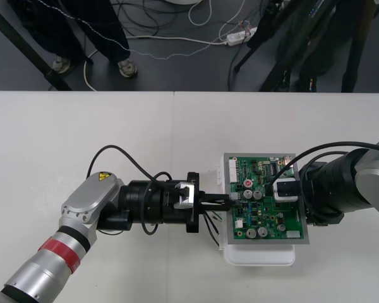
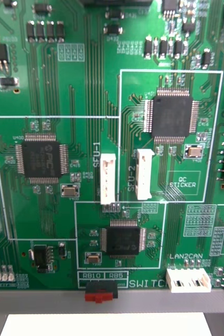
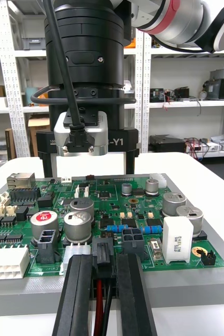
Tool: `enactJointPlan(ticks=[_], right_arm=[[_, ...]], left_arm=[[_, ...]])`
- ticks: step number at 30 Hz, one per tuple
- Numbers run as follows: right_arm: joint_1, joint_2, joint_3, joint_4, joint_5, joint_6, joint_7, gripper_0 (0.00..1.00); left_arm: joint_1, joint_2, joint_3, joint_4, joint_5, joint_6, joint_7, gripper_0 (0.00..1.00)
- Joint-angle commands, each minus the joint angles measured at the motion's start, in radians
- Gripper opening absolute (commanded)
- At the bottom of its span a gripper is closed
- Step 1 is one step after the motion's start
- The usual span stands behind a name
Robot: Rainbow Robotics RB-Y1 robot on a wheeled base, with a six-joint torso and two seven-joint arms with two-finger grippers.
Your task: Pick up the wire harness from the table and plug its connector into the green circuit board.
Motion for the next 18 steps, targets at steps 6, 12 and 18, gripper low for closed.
enactJointPlan(ticks=[6,12,18], right_arm=[[0.008,0.016,-0.003,-0.036,-0.009,-0.004,-0.016,1.00],[0.008,0.016,-0.003,-0.036,-0.011,-0.004,-0.016,1.00],[0.008,0.016,-0.003,-0.036,-0.011,-0.005,-0.016,1.00]], left_arm=[[-0.038,-0.039,-0.038,-0.049,0.017,-0.003,-0.060,0.00],[-0.037,-0.032,-0.038,-0.049,0.018,-0.003,-0.059,0.00],[-0.037,-0.027,-0.038,-0.049,0.018,-0.002,-0.054,0.00]])
